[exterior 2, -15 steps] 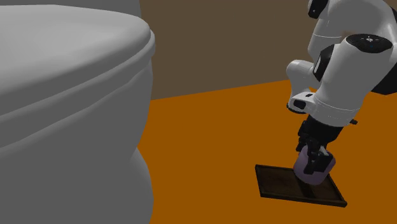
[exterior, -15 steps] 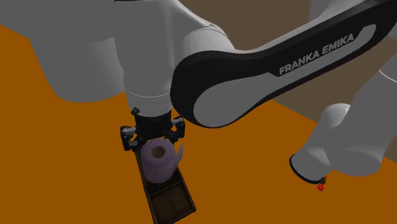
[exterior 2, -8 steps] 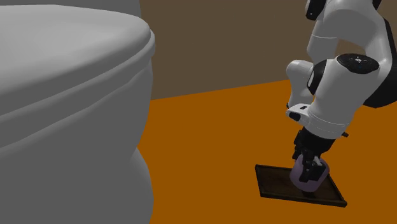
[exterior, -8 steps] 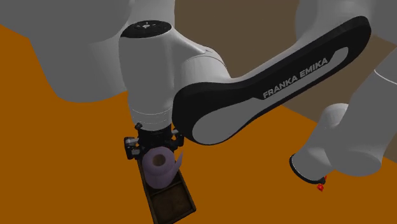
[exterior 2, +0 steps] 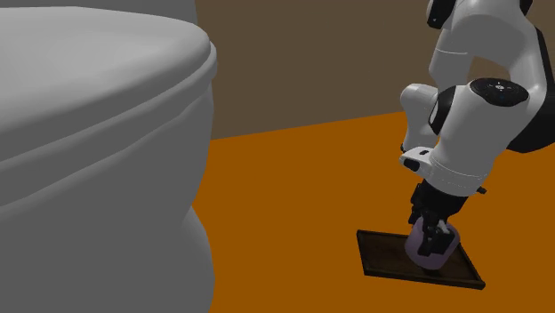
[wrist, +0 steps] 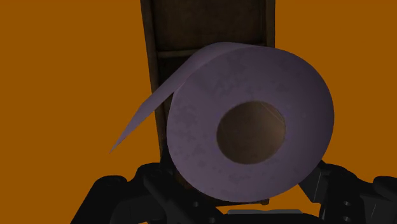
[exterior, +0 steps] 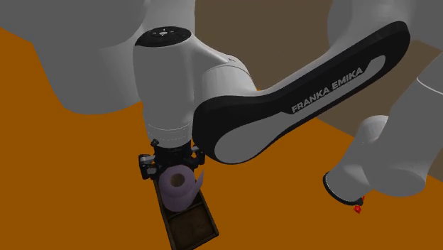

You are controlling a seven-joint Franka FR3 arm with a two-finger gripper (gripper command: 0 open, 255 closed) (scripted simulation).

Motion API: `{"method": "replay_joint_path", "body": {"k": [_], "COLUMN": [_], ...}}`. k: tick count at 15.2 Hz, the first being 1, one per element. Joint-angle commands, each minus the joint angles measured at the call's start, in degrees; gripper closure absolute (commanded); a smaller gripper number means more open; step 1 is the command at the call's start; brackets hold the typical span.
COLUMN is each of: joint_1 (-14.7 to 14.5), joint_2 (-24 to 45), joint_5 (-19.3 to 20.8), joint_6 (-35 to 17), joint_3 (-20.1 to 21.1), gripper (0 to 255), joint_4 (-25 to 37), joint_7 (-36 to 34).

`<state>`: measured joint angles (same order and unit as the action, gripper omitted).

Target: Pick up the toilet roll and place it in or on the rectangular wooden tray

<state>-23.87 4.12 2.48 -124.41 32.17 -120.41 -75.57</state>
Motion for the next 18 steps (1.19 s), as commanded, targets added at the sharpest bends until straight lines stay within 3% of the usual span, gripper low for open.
{"method": "replay_joint_path", "body": {"k": [1, 6, 10, 18], "joint_1": [0.00, 0.00, 0.36, 0.35], "joint_2": [-0.01, 0.00, -3.36, -3.36], "joint_5": [0.00, 0.00, -2.18, -2.18], "joint_6": [-0.01, -0.01, 6.93, 6.93], "joint_3": [0.00, 0.00, -0.01, -0.02], "gripper": [0, 0, 0, 0], "joint_4": [0.02, 0.02, 4.14, 4.14], "joint_7": [0.00, 0.00, 1.55, 1.55]}}
